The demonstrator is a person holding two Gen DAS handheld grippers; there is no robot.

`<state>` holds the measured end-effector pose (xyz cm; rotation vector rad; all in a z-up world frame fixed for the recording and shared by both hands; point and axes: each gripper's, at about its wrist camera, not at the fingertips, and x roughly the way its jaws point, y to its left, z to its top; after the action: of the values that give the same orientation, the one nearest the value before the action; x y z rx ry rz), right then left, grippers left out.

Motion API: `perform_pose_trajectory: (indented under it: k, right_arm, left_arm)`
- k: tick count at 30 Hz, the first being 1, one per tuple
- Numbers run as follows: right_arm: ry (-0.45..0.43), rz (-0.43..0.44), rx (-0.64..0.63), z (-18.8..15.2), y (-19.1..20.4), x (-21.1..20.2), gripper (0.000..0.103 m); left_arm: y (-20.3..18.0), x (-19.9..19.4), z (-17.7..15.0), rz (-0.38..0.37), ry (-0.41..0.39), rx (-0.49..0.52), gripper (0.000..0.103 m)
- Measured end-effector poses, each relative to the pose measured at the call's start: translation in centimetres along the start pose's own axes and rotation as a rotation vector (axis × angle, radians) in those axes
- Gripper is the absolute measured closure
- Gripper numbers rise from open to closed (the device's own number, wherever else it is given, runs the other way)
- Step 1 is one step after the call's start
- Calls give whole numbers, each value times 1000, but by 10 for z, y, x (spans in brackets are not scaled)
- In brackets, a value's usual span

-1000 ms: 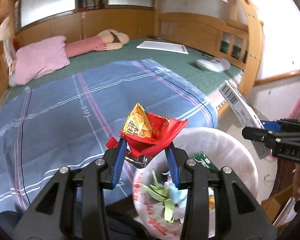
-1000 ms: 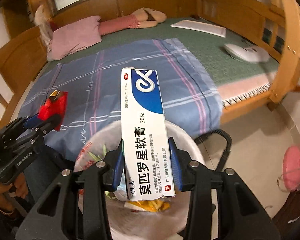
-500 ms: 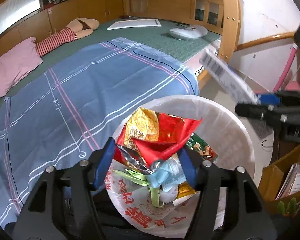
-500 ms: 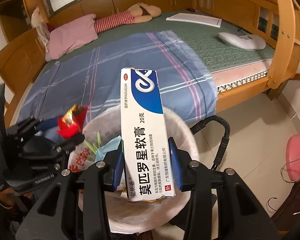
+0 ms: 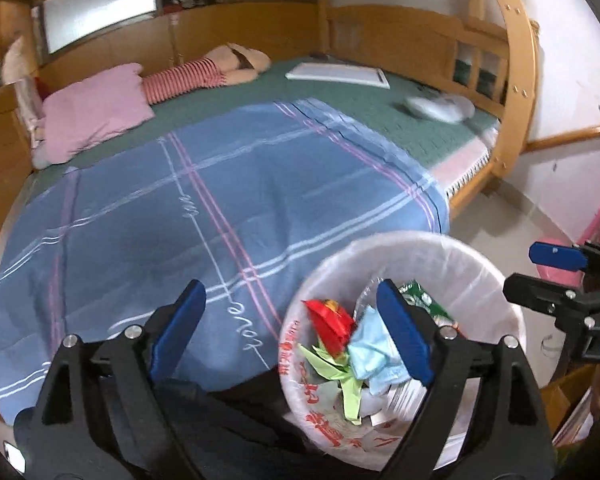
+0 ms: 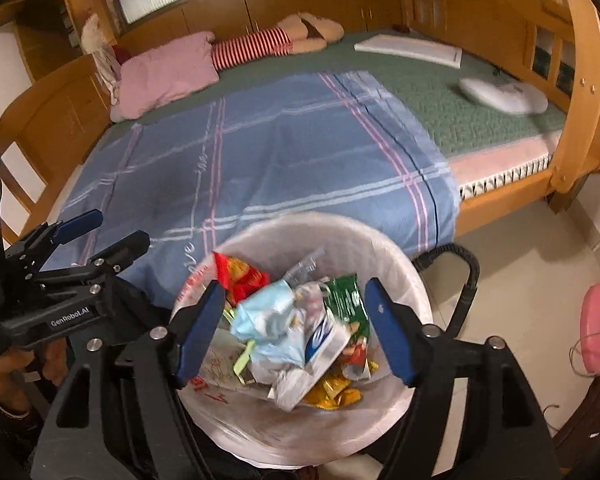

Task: Collect trash

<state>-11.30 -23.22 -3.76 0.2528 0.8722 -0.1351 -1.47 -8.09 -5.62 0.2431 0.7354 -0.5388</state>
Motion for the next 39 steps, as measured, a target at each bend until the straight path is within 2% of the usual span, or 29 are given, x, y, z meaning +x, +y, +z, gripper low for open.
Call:
perform_pose_trajectory:
  k: [7,10,14,16,23,39]
  right_arm:
    - [-134,-44,-42,10,17,-34,17]
    - [-165,-80,-59,11,24,-43,7]
    - [-236,-103,-81,13,30,-59,7]
    - [-258,-104,-85,14,31,-64,7]
    - [-264,-84,-68,16,31,-65,7]
    - [-263,-84,-75,16,33,-64,7]
  left_arm:
    - [7,-51,10,46,-109,-59,5]
    - [10,-69,12,103,-147,-97,3]
    - [18,-95,11,172,-206,-163,3]
    - [22,-105,10,184,-227,-187,3]
    - [26,-126,9,201,-262,-204,3]
    - [21,-129,7,215,-253,-182,3]
